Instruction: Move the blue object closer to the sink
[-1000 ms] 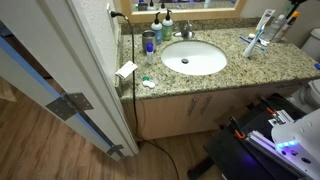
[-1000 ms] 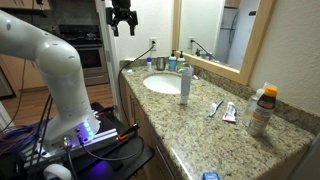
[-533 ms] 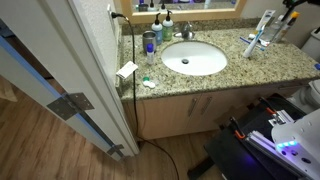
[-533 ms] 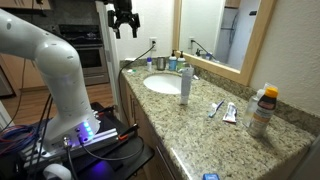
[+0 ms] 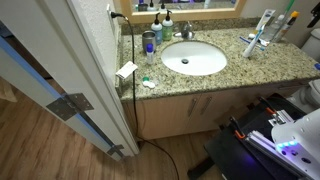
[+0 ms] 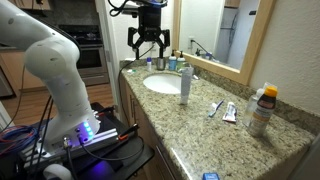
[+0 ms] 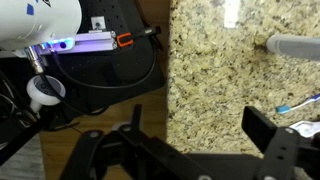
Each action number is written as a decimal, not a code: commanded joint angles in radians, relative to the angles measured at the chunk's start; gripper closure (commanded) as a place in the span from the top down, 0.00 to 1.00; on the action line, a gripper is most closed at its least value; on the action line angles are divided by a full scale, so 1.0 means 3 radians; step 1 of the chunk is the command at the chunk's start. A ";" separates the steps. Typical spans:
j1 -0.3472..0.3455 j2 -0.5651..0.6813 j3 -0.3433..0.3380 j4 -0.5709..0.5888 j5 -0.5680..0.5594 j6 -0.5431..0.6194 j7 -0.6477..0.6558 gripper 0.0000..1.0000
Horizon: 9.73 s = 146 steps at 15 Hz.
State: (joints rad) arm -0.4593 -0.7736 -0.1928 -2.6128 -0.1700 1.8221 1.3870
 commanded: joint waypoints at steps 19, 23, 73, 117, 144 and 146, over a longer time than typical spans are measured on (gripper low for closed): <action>-0.0805 0.1733 -0.0657 0.0530 -0.0129 0.1544 0.0614 1.00; -0.0752 0.1995 -0.0595 0.0508 -0.0282 0.1747 0.0690 1.00; -0.0720 0.3899 -0.1363 0.1488 0.1744 0.2410 -0.0560 1.00; -0.0735 0.2489 -0.1415 0.1445 0.1346 0.2053 -0.1302 0.19; 0.0039 0.2116 -0.0182 0.1904 0.0423 0.1005 0.0137 0.19; 0.0178 0.2437 -0.0145 0.2207 0.0501 0.0975 0.0579 0.19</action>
State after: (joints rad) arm -0.4518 -0.1892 -0.2502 -2.0833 -0.0568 2.1181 1.4193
